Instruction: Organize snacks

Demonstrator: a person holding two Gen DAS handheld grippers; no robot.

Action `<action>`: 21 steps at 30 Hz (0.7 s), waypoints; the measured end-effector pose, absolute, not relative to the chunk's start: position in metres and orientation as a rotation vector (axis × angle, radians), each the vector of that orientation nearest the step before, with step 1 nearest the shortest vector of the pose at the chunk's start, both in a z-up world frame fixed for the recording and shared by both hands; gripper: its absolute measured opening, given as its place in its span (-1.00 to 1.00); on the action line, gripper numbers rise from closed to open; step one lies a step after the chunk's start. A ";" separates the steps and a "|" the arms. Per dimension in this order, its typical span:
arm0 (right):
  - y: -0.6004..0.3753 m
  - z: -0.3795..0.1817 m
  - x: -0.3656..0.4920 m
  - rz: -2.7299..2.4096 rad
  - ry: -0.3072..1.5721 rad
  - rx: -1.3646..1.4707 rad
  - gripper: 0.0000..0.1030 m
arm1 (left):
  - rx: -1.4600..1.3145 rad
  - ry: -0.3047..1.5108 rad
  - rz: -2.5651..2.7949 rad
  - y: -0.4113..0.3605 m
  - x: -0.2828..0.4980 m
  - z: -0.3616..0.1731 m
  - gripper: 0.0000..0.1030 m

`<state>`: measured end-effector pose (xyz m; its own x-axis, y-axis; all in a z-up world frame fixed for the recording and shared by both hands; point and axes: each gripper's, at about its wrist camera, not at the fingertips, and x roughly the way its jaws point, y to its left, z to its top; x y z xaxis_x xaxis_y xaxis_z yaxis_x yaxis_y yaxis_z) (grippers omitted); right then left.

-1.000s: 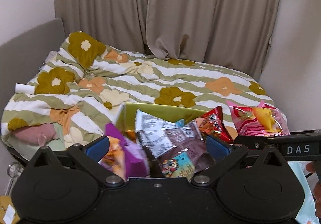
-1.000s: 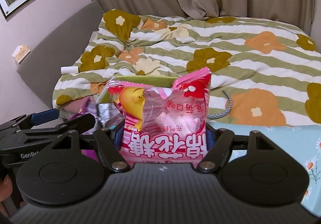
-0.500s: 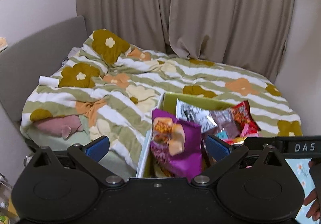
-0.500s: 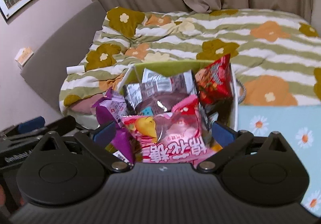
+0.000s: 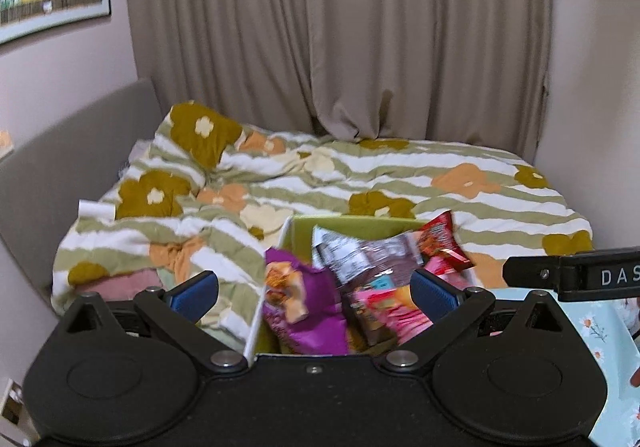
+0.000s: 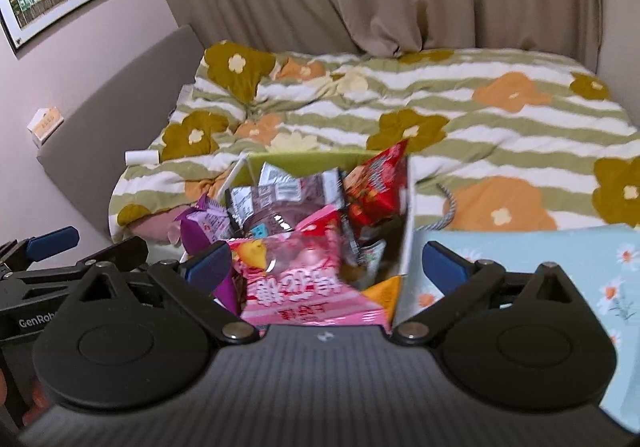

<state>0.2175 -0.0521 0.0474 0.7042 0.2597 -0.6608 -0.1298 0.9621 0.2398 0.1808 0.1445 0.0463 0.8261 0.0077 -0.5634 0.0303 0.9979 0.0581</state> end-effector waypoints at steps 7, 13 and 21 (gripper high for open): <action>-0.090 0.078 0.165 0.143 0.669 0.102 1.00 | 0.136 0.543 -0.029 0.100 0.146 0.064 1.00; -0.125 0.084 0.122 0.054 0.664 0.098 1.00 | 0.178 0.526 -0.043 0.074 0.118 0.067 1.00; -0.152 0.070 0.072 -0.060 0.707 0.097 1.00 | 0.159 0.541 -0.055 0.057 0.088 0.060 1.00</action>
